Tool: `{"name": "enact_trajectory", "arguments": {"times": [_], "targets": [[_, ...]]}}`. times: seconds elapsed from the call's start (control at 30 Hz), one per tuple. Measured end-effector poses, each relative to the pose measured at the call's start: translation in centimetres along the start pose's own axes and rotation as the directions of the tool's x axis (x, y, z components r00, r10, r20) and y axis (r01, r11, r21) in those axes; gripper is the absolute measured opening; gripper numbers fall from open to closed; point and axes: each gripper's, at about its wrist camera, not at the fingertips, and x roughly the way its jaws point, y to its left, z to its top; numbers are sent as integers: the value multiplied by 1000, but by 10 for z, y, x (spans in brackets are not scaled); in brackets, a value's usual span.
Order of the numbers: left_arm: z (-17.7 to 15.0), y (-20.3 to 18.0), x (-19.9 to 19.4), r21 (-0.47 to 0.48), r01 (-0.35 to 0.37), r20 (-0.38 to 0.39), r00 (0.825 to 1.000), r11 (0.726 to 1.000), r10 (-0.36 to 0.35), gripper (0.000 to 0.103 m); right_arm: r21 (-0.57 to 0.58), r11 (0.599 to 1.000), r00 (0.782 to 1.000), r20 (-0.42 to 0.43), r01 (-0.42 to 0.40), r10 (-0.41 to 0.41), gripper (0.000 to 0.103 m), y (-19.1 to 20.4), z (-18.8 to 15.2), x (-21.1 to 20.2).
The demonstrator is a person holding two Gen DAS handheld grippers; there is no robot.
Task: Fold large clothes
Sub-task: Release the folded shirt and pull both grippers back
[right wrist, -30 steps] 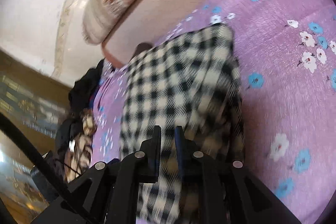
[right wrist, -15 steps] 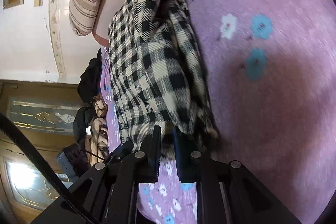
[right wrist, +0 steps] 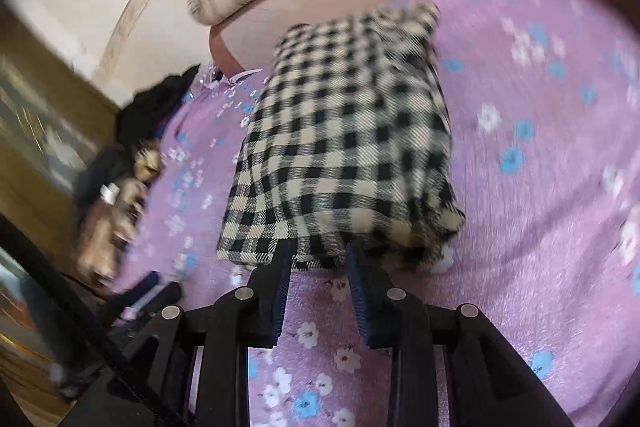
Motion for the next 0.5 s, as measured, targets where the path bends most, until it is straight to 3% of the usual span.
{"name": "enact_trajectory", "arguments": {"times": [0.13,0.2,0.27,0.33,0.5], "targets": [[-7,15,-12,-31,-82,83,993,996,84,78,-46,998,999,12,41,-41,32,18,-19,4],[-9,22,-20,-54,-113,138,983,992,120,92,-43,997,998,8,61,-61,32,18,-29,6],[-11,28,-28,-82,-130,190,971,988,144,99,-45,995,996,-2,92,-92,32,20,-39,10],[-10,31,-34,-106,-144,219,962,984,164,99,-42,993,993,0,115,-115,32,21,-48,10],[-8,30,-45,-119,-101,242,962,988,128,99,-1,989,989,26,147,-147,32,16,-63,-6]]}}
